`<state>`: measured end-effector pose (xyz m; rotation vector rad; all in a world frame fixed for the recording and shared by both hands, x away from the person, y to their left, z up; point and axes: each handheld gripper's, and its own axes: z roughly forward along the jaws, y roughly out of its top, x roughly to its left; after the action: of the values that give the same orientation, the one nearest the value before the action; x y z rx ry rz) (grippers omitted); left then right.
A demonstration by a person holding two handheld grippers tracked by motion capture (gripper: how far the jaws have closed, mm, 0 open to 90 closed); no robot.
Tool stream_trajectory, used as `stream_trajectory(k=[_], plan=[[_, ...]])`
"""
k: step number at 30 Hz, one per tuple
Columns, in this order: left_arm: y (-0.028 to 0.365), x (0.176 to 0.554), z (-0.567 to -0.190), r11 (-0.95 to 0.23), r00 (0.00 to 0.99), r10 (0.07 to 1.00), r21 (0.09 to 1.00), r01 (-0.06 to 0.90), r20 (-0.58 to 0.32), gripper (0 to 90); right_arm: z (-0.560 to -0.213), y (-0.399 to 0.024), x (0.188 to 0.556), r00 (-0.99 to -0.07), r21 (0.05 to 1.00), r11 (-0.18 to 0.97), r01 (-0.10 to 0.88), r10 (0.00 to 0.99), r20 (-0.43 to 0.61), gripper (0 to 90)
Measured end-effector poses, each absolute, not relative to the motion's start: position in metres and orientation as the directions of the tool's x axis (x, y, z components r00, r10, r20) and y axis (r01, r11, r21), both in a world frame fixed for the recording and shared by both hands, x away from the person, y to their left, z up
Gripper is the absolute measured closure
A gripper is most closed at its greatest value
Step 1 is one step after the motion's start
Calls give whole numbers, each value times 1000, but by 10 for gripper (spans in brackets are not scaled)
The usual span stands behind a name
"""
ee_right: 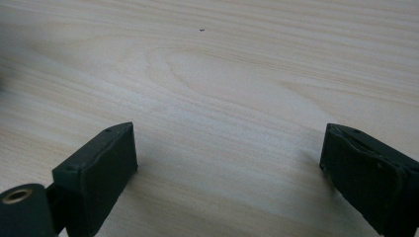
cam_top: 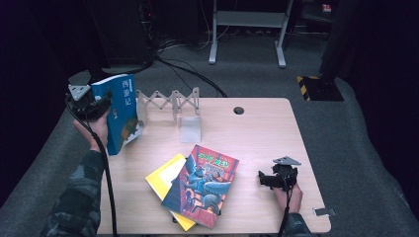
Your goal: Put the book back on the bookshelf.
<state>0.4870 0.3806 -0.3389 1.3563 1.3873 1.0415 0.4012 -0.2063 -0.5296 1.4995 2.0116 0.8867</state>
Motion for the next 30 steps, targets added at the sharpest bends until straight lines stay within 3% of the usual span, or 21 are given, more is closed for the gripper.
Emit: stream_trajectory(k=[11,30], plan=[[382,473,-349,32,43,998,971,238,-44,614,-529,-206,401,-289,736,192,649,957,5,69],[385,428,-343,-51,112,994,926,374,10,600,-529,-206,401,-288,736,191,649,958,6,73]])
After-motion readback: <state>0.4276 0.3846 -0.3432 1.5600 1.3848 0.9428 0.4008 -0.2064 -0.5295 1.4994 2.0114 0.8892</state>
